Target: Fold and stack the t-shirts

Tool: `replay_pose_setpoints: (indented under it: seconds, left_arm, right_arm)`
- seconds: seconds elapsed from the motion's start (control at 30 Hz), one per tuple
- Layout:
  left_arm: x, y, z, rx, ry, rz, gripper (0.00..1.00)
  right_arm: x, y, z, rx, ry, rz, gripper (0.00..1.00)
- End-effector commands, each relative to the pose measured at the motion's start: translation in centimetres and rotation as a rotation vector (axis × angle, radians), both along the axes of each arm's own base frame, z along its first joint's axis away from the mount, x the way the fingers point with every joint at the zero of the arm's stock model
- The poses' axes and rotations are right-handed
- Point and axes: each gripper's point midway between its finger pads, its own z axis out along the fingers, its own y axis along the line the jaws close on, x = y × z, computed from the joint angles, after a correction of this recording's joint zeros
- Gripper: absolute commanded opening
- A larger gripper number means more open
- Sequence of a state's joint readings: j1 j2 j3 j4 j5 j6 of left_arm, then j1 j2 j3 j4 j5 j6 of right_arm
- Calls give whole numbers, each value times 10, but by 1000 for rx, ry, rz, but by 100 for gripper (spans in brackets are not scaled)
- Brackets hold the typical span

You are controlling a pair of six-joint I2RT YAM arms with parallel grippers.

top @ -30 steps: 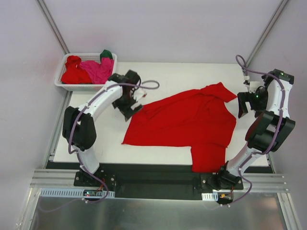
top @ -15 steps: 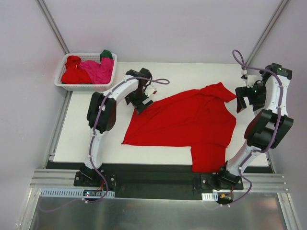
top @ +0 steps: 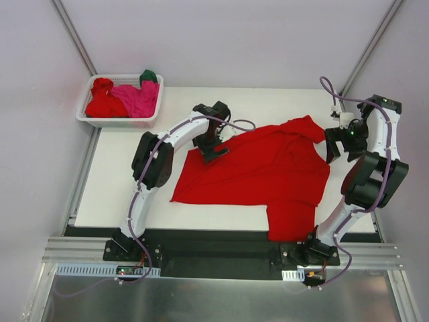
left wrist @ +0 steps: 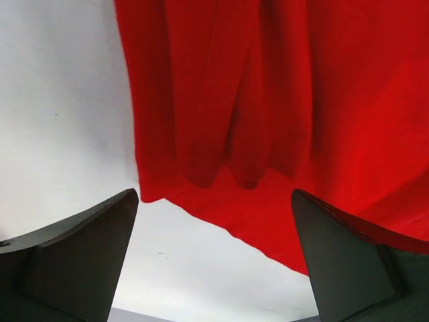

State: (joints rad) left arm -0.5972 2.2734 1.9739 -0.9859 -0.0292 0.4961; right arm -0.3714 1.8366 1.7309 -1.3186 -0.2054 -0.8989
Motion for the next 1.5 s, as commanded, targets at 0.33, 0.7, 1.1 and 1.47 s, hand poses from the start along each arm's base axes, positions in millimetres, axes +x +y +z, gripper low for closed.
replay_pose_setpoints:
  seconds: [0.33,0.7,1.1,1.47]
  left_arm:
    - [25,1,9,-9,-88,-83,99]
    - [27,0,-14,-13,-35,-119,61]
    - [12,2,-27,-15,29,-127,0]
    - [41,33,-25,44,-27,-36,0]
  right_arm:
    - [-7,15,15,44,-21,23,96]
    - [-11,17,12,54,-12,30,96]
    - [-14,21,8,75,2,30,96]
    - [-20,23,7,79,10,32,96]
